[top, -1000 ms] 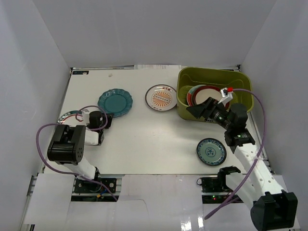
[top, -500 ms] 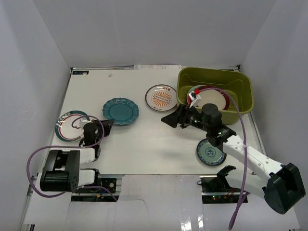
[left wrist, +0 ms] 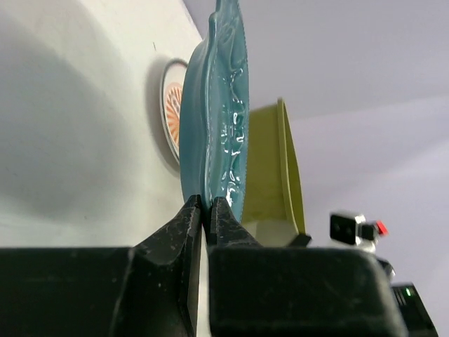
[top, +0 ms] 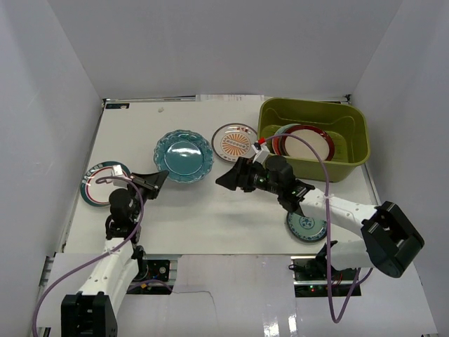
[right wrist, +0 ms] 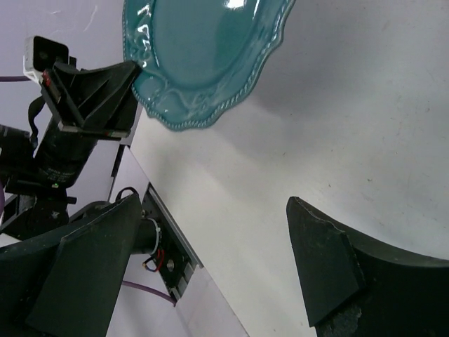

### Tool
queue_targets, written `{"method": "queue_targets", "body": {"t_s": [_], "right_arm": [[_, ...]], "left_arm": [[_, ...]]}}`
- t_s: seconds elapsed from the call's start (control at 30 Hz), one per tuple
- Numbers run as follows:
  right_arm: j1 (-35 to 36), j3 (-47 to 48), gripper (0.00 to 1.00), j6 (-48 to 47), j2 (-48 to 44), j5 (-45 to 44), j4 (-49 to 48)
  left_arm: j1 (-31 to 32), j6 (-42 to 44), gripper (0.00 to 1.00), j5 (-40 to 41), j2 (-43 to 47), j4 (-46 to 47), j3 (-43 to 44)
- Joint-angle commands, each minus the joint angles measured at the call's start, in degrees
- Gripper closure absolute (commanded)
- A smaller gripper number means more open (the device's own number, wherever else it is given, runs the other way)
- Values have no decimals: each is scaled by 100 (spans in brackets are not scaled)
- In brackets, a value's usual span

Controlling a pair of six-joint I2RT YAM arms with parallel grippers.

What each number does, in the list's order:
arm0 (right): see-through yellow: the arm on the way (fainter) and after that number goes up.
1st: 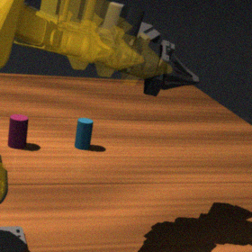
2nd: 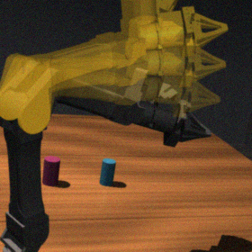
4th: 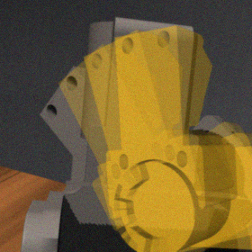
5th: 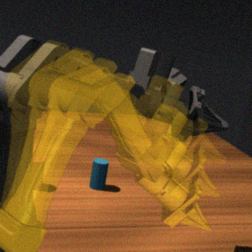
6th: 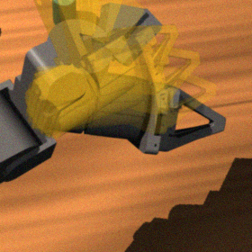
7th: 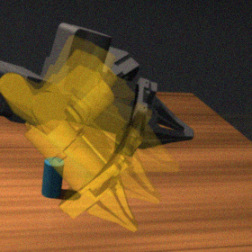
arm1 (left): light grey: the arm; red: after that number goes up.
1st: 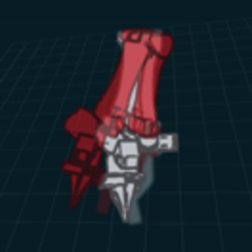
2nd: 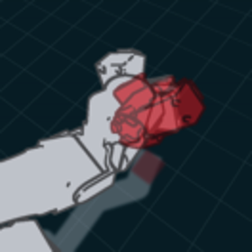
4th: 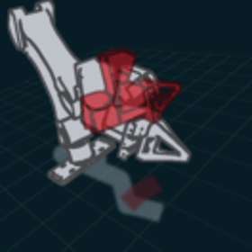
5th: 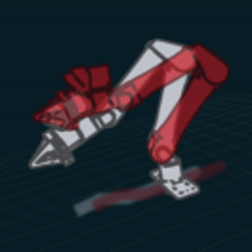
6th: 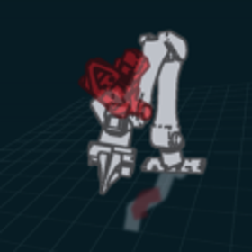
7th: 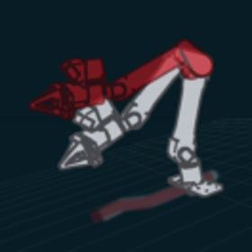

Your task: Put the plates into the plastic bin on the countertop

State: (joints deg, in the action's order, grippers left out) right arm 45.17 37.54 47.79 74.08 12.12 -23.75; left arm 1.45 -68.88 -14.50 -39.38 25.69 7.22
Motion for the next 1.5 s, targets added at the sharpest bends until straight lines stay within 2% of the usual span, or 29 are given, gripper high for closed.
{"method": "queue_targets", "body": {"t_s": [0.0, 0.17, 0.4, 0.6, 0.67, 0.7, 0.73, 0.8, 0.83, 0.9, 0.93, 0.97, 1.07, 1.13, 1.23, 1.27, 1.33, 1.37, 1.43, 1.47], "right_arm": [[27, 25, 10, 283, 194, -61, -702], [-17, 210, 10, 90, 282, -306, -464], [-140, 166, 10, -6, 54, -789, -79], [-140, 166, 9, -147, -271, -1062, 142], [-140, 218, 6, -156, -307, -1080, 134], [-140, 245, 17, -165, -333, -1063, 116], [-140, 245, 38, -121, -342, -1045, 72], [-140, 254, 61, -68, -395, -1001, -129], [-140, 263, 78, -16, -412, -1001, -165], [-140, 324, 89, -7, -473, -1071, -192], [-140, 342, 92, -7, -500, -1097, -192], [-166, 394, 92, -7, -579, -1167, -192], [-384, 500, 92, -77, -833, -1177, -192], [-639, 649, 92, -86, -1009, -1159, -174], [-1517, 948, 92, -33, -1334, -782, 54], [-2077, 1035, 92, -16, -1466, -607, 124], [-2633, 1325, 92, -50, -1511, -448, 405], [-3193, 1431, 92, -68, -1441, -230, 545], [-3732, 1633, 92, -94, -1336, 0, 756], [-4239, 1660, 92, -94, -1196, 149, 801]], "left_arm": [[65, -248, 100, -983, 264, 322, 200], [241, -380, 100, -1520, 281, 339, 411], [303, -942, 100, -2319, 62, 1069, 622], [303, -1048, 100, -2452, -35, 1279, 693], [303, -1119, 100, -2610, -183, 1455, 719], [303, -1145, 100, -2689, -254, 1508, 736], [303, -1180, 100, -2811, -316, 1561, 745], [303, -1137, 100, -2935, -465, 1518, 833], [303, -1049, 96, -3031, -527, 1431, 877], [303, -1022, 76, -3076, -667, 1298, 947], [303, -1005, 65, -3102, -711, 1272, 974], [303, -943, 44, -3146, -747, 1228, 1026], [303, -637, 19, -3243, -896, 914, 1297], [303, -321, 15, -3252, -1010, 561, 1518], [303, 243, 14, -3121, -1098, -160, 1844], [303, 322, 14, -3059, -1107, -326, 1861], [312, 384, 14, -2901, -1151, -346, 1792], [320, 384, 15, -2848, -1238, -320, 1756], [382, 297, 15, -2725, -1379, -206, 1634], [399, 253, 16, -2716, -1528, -127, 1581]]}}
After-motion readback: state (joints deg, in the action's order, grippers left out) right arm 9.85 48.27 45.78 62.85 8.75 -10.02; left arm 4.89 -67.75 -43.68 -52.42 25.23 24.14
